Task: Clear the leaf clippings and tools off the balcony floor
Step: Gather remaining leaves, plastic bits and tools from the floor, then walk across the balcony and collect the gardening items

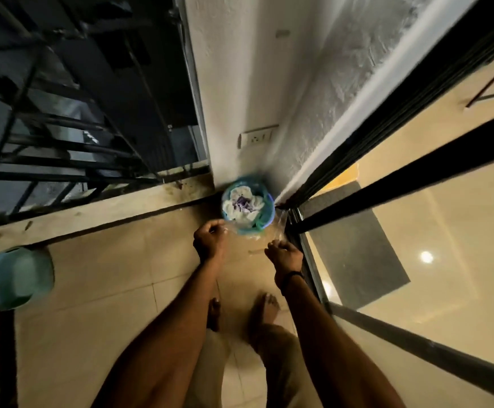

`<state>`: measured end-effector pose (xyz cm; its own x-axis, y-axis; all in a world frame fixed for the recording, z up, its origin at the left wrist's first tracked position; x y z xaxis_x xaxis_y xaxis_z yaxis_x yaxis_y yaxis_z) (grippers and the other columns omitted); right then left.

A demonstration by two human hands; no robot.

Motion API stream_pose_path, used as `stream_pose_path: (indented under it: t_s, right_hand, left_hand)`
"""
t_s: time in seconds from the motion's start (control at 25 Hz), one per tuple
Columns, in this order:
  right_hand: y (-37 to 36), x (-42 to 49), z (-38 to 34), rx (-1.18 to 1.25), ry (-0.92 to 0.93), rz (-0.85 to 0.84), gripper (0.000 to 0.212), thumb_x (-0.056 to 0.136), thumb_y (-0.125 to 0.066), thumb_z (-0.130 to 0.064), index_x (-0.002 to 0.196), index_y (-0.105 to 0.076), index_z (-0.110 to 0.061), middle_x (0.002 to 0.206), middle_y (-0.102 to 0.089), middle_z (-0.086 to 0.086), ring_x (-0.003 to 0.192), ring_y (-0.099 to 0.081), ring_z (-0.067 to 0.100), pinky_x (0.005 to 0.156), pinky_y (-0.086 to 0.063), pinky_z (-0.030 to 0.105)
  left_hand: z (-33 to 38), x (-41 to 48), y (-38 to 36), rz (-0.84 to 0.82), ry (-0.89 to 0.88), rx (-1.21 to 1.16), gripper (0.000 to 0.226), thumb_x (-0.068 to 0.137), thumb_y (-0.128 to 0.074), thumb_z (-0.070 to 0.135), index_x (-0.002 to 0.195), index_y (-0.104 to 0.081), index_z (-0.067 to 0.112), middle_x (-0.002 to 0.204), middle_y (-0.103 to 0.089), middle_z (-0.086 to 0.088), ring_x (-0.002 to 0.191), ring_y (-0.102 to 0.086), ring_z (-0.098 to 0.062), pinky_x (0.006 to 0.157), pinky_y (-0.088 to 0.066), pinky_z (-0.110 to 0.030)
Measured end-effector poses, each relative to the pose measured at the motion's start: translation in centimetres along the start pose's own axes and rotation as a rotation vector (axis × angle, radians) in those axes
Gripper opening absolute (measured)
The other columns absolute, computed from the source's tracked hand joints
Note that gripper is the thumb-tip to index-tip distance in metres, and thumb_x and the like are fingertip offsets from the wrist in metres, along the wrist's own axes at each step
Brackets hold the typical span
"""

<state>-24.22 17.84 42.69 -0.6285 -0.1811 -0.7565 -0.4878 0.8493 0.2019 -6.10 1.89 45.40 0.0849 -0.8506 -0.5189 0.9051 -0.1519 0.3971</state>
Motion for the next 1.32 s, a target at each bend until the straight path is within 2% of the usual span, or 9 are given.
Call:
stream_pose_path:
  t_s: [0.16,0.32,0.48,0.56,0.64,0.88,1.04,1.2,1.32]
  right_hand:
    - [-7.2,13.2,-0.5,-0.272,0.141,0.042,0.001,0.076,-0.072,-0.009,0.075,-0.071,-0.01,0.074,-0.068,0.011,0.07,-0.062,0.023,0.066,-0.053,0.036]
    - [-14.0,26.3,1.8,-0.544,0.216,-0.031,0.026,0.089,-0.06,-0.014,0.112,-0.069,-0.008,0.105,-0.07,0.011,0.097,-0.066,0.025,0.074,-0.049,0.024]
    - [-18.7,33.9,6.2,-0.917,0.27,-0.025,0.035,0.095,-0.056,-0.027,0.123,-0.062,-0.006,0.125,-0.064,0.014,0.118,-0.059,0.028,0.092,-0.045,0.029]
    - [-19.9,34.4,7.4,-1.051,0.28,-0.065,0.035,0.096,-0.055,-0.028,0.122,-0.062,-0.006,0.125,-0.064,0.016,0.119,-0.059,0.029,0.099,-0.043,0.033]
    - [-19.9,32.0,6.8,-1.157,0.325,-0.127,0.034,0.099,-0.05,-0.025,0.123,-0.06,-0.004,0.127,-0.062,0.018,0.121,-0.056,0.031,0.1,-0.041,0.035]
    - [-14.2,14.5,-1.6,-1.11,0.359,-0.154,0.031,0.091,-0.055,-0.013,0.118,-0.059,0.0,0.122,-0.062,0.021,0.115,-0.057,0.037,0.091,-0.045,0.037]
    - [-11.6,-1.5,-7.5,-1.209,0.413,-0.248,0.027,0.092,-0.053,-0.017,0.112,-0.065,-0.003,0.119,-0.065,0.018,0.112,-0.058,0.037,0.086,-0.045,0.034]
    - [-10.9,-15.7,-10.0,-1.253,0.508,-0.349,0.055,0.101,-0.018,-0.031,0.127,-0.057,-0.003,0.131,-0.057,0.017,0.123,-0.053,0.035,0.095,-0.044,0.034]
    - [-12.4,-25.0,-10.8,-1.186,0.556,-0.487,0.031,0.097,-0.048,-0.038,0.098,-0.069,-0.014,0.11,-0.065,0.01,0.108,-0.06,0.026,0.085,-0.045,0.031]
  left_hand:
    - [-2.5,10.9,-7.6,0.061,-0.085,-0.041,0.019,0.085,-0.063,0.007,0.091,-0.078,0.016,0.094,-0.077,-0.004,0.09,-0.071,-0.022,0.084,-0.056,-0.031]
    - [-8.5,20.1,-17.0,0.018,-0.124,0.08,0.026,0.09,-0.053,-0.005,0.102,-0.076,0.001,0.106,-0.074,-0.015,0.102,-0.068,-0.028,0.08,-0.043,-0.017]
    - [-15.9,25.8,-25.8,-0.223,-0.106,0.376,0.033,0.092,-0.053,0.004,0.123,-0.065,-0.002,0.13,-0.062,-0.023,0.123,-0.056,-0.036,0.103,-0.041,-0.037]
    - [-18.1,26.2,-27.6,-0.347,-0.03,0.471,0.053,0.094,-0.053,0.011,0.146,-0.045,0.005,0.151,-0.042,-0.019,0.141,-0.038,-0.033,0.116,-0.028,-0.037]
    - [-17.5,24.9,-27.1,-0.396,-0.025,0.456,0.062,0.095,-0.054,0.011,0.153,-0.032,0.009,0.158,-0.031,-0.017,0.146,-0.029,-0.03,0.119,-0.02,-0.034]
    - [-4.6,12.4,-11.8,-0.22,0.023,0.352,0.054,0.095,-0.055,0.017,0.147,-0.045,0.019,0.148,-0.049,-0.011,0.134,-0.047,-0.032,0.107,-0.037,-0.033]
    - [4.3,1.5,1.2,-0.105,0.04,0.322,0.052,0.095,-0.057,0.019,0.145,-0.046,0.011,0.145,-0.052,-0.015,0.132,-0.047,-0.035,0.107,-0.037,-0.036]
    - [8.6,-7.9,13.8,0.148,0.096,0.188,0.045,0.091,-0.051,0.005,0.136,-0.055,0.007,0.13,-0.061,-0.02,0.119,-0.057,-0.037,0.1,-0.047,-0.039]
    - [10.3,-12.9,22.2,0.371,0.091,0.064,0.038,0.09,-0.055,0.001,0.127,-0.06,0.006,0.118,-0.067,-0.02,0.11,-0.062,-0.036,0.092,-0.049,-0.036]
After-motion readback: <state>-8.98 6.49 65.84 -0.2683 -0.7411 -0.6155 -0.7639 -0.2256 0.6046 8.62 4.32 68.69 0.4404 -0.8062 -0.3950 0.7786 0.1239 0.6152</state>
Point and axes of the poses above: each hand's wrist, its own x-axis towards the middle knuckle, its own y-axis out of the back of the hand, z = x × y, the point moved 8 cm from there along x, towards the middle knuckle
